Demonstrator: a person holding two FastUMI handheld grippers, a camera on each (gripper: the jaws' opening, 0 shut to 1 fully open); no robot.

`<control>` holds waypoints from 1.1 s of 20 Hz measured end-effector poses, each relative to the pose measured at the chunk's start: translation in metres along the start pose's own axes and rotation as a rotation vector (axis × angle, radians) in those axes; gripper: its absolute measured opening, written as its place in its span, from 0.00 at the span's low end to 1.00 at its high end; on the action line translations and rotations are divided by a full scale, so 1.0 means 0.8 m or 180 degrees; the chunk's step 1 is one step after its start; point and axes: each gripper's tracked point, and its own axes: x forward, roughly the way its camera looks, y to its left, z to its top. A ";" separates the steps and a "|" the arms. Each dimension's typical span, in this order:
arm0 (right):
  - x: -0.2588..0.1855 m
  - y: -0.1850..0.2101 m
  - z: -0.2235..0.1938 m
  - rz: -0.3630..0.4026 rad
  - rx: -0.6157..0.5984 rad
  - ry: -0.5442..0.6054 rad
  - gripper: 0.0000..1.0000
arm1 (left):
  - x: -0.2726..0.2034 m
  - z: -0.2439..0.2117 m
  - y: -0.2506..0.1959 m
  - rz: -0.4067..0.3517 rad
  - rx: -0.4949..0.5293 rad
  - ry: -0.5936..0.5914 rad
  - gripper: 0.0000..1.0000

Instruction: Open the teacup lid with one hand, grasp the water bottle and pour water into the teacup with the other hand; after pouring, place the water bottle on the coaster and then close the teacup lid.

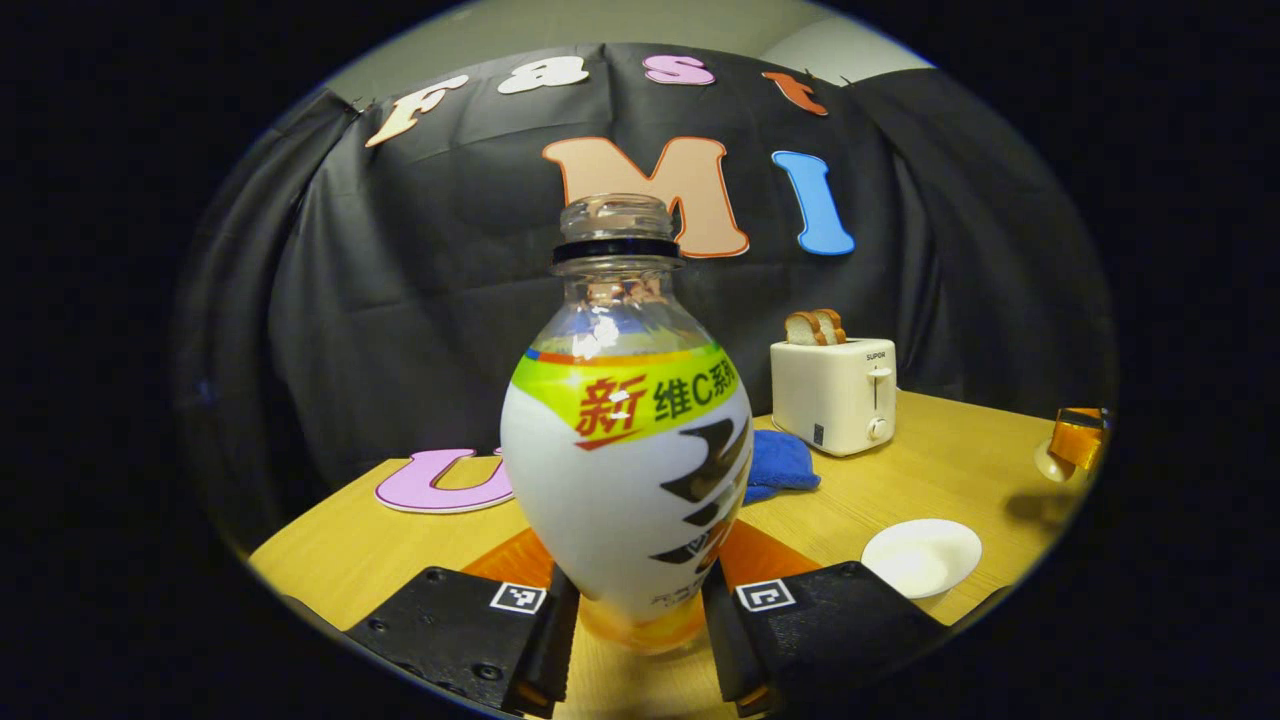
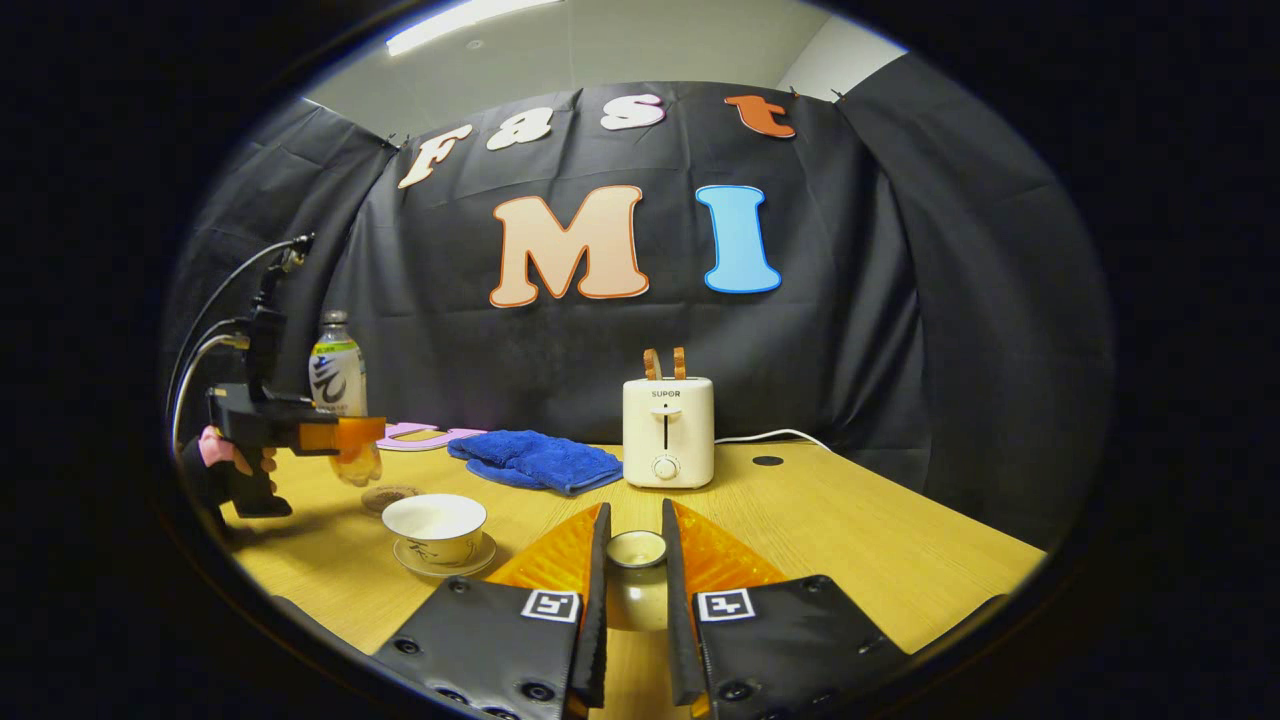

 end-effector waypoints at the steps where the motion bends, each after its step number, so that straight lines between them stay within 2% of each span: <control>1: 0.000 0.000 0.000 0.0000 0.0000 -0.0001 0.29 | 0.005 -0.003 0.001 0.0006 -0.0022 -0.0009 0.54; 13: 0.000 -0.001 0.001 -0.0023 -0.0003 -0.0007 0.27 | 0.031 -0.035 0.008 -0.0021 0.0162 0.0190 0.60; 22: 0.000 -0.003 0.001 -0.0034 -0.0003 -0.0007 0.28 | 0.032 -0.031 0.007 -0.0056 0.0117 0.0130 0.66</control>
